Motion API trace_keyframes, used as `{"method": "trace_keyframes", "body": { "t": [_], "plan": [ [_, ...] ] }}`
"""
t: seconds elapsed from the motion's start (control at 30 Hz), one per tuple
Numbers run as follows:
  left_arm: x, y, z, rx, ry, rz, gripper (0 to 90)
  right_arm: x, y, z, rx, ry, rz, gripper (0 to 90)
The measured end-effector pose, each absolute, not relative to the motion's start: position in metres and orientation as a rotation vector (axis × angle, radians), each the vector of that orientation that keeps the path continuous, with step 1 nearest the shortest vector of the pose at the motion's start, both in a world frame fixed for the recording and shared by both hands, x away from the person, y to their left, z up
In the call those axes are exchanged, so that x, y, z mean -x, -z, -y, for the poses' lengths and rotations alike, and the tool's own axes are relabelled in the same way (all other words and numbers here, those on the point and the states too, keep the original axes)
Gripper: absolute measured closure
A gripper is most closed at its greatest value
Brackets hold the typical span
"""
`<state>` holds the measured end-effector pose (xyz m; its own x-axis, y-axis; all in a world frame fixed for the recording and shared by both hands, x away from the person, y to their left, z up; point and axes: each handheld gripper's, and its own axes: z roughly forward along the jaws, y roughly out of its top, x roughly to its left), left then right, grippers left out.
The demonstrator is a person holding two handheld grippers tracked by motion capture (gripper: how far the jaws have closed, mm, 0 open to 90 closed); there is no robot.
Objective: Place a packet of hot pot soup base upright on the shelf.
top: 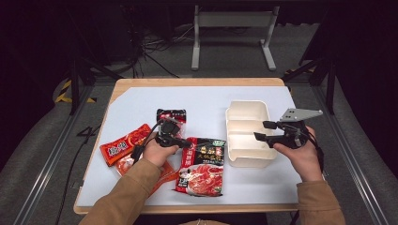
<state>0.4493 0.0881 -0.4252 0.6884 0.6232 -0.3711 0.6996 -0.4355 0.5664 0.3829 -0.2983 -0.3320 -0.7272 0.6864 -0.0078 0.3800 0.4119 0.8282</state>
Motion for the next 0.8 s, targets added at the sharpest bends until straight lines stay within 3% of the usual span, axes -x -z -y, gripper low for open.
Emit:
{"method": "trace_keyframes", "body": {
  "t": [0.43, 0.8],
  "plan": [
    [-0.431, 0.395, -0.095, -2.063, 0.072, -1.010, 86.2, -0.380, 0.328, 0.303, -0.919, -1.242, -2.300, 41.8],
    [-0.404, 0.360, -0.100, -1.944, 0.002, -0.900, 87.0, -0.377, 0.324, 0.302, -0.906, -1.250, -2.292, 42.1]
  ]
}}
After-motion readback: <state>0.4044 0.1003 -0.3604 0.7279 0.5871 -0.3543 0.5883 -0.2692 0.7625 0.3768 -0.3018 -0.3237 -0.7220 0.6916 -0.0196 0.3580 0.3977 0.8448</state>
